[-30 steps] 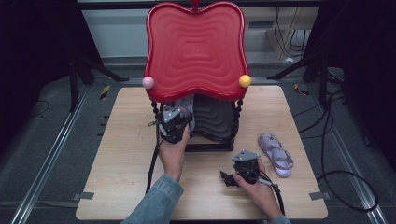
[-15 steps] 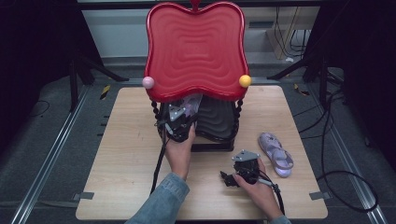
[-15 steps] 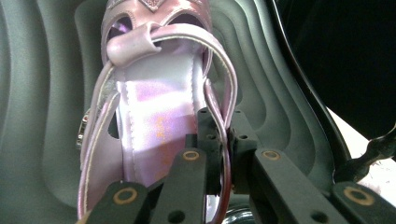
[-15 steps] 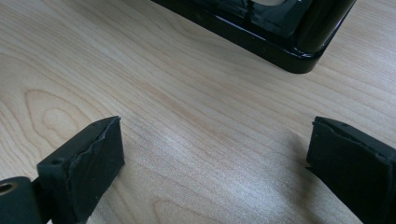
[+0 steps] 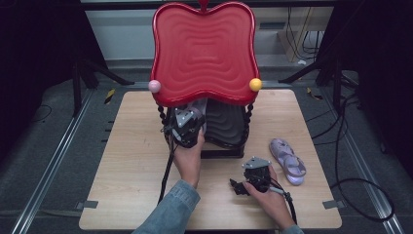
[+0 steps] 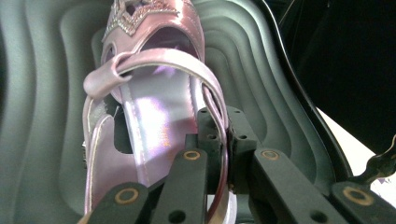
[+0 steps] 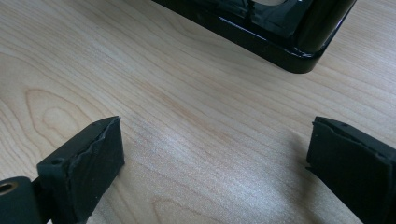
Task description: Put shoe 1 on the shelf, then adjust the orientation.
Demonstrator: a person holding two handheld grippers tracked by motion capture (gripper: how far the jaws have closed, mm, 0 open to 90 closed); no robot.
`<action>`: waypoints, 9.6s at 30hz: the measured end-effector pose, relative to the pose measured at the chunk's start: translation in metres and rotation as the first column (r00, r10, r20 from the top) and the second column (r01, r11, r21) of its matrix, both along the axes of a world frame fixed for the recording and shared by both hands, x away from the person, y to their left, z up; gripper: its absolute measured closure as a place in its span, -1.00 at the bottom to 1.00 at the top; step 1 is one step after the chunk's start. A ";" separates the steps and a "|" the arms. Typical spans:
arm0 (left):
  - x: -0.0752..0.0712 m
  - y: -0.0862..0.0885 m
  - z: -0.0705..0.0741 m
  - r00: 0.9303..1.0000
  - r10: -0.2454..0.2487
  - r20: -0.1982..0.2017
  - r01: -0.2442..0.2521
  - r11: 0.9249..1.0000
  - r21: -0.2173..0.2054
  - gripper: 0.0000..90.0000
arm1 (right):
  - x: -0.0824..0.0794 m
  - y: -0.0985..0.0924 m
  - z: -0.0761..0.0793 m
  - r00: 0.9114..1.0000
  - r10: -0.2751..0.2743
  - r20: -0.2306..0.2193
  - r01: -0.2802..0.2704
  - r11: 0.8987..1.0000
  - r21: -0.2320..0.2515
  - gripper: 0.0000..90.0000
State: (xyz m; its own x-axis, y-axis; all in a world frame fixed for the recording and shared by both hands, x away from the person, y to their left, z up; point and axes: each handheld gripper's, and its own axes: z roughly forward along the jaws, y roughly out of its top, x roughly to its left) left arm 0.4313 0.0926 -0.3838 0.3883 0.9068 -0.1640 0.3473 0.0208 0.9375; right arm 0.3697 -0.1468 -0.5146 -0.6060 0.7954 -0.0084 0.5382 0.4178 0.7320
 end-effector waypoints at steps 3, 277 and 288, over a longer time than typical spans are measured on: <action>-0.004 0.002 0.002 1.000 0.022 0.021 -0.022 1.000 0.007 0.92 | 0.000 0.000 0.000 1.000 0.000 0.000 0.000 1.000 0.000 -0.90; -0.080 0.160 -0.097 0.926 -0.023 -0.376 0.120 0.964 0.237 -0.75 | 0.000 0.035 0.166 0.995 0.098 -0.032 -0.095 0.992 0.080 0.92; -0.080 0.159 -0.098 0.926 -0.025 -0.377 0.121 0.965 0.232 -0.74 | 0.007 0.051 0.165 0.999 -0.033 0.027 0.029 0.991 0.132 0.92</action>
State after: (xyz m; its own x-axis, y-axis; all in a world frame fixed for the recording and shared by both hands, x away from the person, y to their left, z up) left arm 0.3516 0.2518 -0.4813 0.4106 0.9080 -0.0827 0.6596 -0.2332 0.7146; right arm 0.3771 -0.0955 -0.3494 -0.5820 0.8092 0.0804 0.5271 0.3001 0.7950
